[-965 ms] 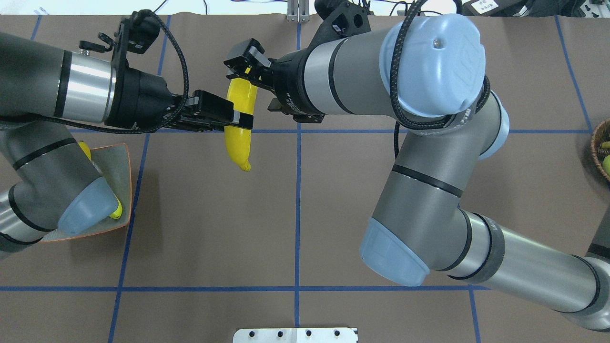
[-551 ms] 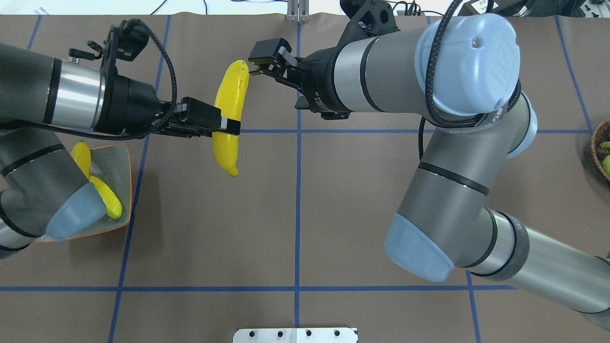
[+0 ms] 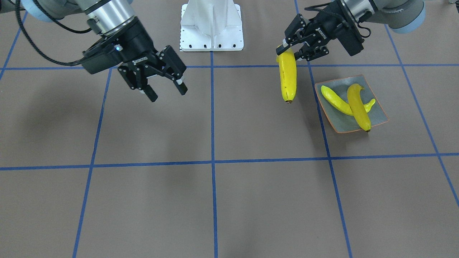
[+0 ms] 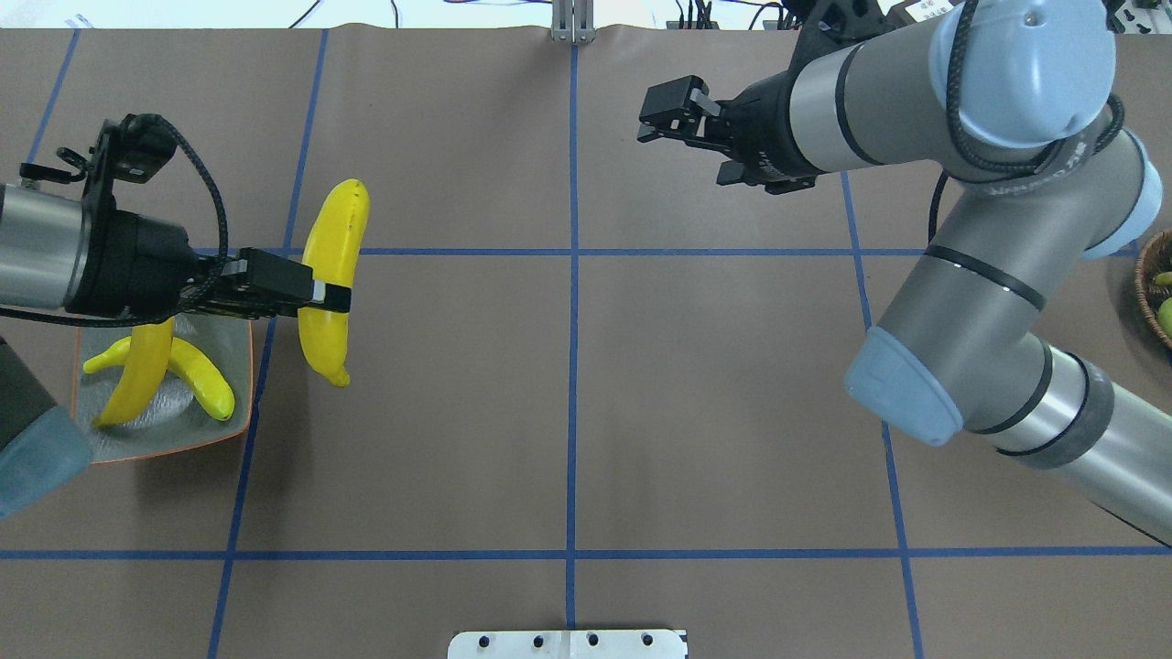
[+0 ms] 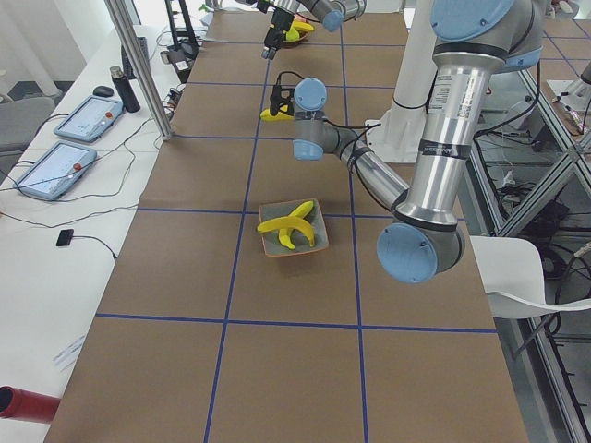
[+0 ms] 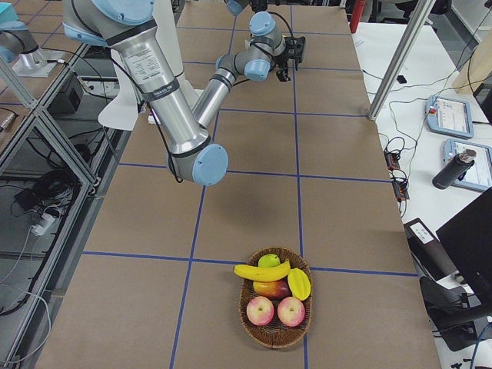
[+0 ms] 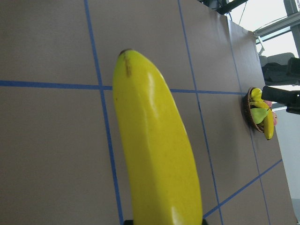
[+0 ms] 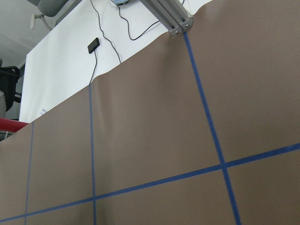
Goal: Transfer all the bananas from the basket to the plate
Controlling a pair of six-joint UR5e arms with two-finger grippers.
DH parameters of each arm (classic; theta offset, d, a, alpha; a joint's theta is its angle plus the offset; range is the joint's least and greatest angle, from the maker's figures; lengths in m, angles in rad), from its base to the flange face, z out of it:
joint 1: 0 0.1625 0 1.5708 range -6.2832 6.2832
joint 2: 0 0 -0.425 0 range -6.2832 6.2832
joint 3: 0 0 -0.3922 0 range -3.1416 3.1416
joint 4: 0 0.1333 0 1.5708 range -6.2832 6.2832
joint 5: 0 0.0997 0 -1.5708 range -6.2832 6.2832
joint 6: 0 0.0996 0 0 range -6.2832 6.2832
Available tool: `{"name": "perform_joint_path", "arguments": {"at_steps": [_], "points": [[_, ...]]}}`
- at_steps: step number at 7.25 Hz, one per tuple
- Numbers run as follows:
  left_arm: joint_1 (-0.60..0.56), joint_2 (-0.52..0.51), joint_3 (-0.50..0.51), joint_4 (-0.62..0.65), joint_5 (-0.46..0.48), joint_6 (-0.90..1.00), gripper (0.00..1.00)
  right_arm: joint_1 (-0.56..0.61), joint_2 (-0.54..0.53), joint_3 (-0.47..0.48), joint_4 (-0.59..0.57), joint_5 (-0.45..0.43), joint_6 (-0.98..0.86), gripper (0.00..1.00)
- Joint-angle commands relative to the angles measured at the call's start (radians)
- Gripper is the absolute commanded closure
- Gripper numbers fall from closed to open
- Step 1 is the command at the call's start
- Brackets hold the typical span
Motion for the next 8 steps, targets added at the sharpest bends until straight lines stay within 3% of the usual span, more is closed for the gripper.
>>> {"name": "perform_joint_path", "arguments": {"at_steps": [1, 4, 6, 8], "points": [[-0.043, 0.149, 0.000, 0.002, -0.004, 0.001, 1.00, 0.119, -0.114, -0.013, 0.002, 0.120, -0.200, 0.00], [-0.049, 0.292, 0.023, 0.005, 0.013, -0.005, 1.00, 0.282, -0.278, -0.015, 0.002, 0.283, -0.531, 0.00], [-0.054, 0.285, 0.067, 0.001, 0.016, 0.007, 1.00, 0.403, -0.378, -0.036, 0.005, 0.370, -0.778, 0.00], [-0.063, 0.283, 0.116, 0.005, 0.012, 0.156, 1.00, 0.453, -0.383, -0.081, 0.013, 0.431, -0.833, 0.00]]}}
